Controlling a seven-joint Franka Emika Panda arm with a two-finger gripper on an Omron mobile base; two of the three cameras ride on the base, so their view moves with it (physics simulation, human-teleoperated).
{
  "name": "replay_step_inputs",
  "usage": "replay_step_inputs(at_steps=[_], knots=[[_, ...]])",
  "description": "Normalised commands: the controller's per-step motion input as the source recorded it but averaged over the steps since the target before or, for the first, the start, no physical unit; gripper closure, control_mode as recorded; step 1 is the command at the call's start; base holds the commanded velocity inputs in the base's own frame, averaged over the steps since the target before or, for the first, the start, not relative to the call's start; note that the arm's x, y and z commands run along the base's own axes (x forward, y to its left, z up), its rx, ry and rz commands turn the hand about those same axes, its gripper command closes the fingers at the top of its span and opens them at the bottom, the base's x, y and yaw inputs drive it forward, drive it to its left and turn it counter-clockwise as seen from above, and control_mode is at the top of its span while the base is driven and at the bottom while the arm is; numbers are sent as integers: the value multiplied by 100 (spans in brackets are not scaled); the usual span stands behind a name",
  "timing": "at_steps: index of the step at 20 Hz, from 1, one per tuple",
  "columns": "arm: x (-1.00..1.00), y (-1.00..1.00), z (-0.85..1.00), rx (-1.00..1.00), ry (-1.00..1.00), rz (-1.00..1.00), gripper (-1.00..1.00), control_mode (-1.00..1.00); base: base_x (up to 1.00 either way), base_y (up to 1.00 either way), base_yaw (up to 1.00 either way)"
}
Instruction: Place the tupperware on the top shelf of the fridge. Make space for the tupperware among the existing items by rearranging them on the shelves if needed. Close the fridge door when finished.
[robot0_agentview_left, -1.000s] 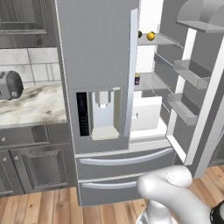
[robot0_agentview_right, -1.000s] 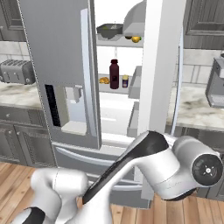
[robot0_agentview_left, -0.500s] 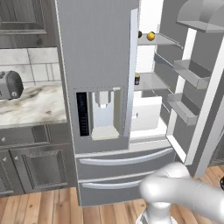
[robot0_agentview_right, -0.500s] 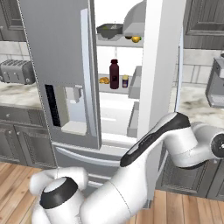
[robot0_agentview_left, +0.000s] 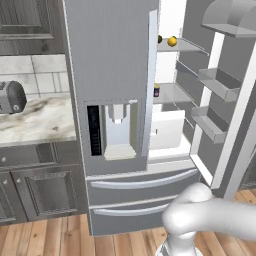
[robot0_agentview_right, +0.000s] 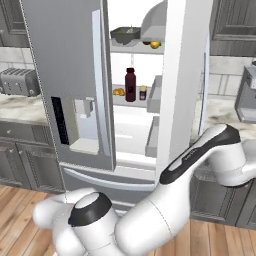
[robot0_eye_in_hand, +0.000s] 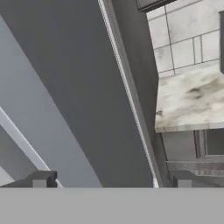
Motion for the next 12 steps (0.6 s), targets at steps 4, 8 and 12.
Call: replay_step_inputs(at_steps=[4, 8, 12], knots=[[49, 100, -15, 0, -10, 3, -100, -100, 0, 0, 0], [56, 100, -8, 0, -14, 0, -100, -100, 0, 0, 0], [57, 100, -1, 0, -11, -8, -100, -100, 0, 0, 0]])
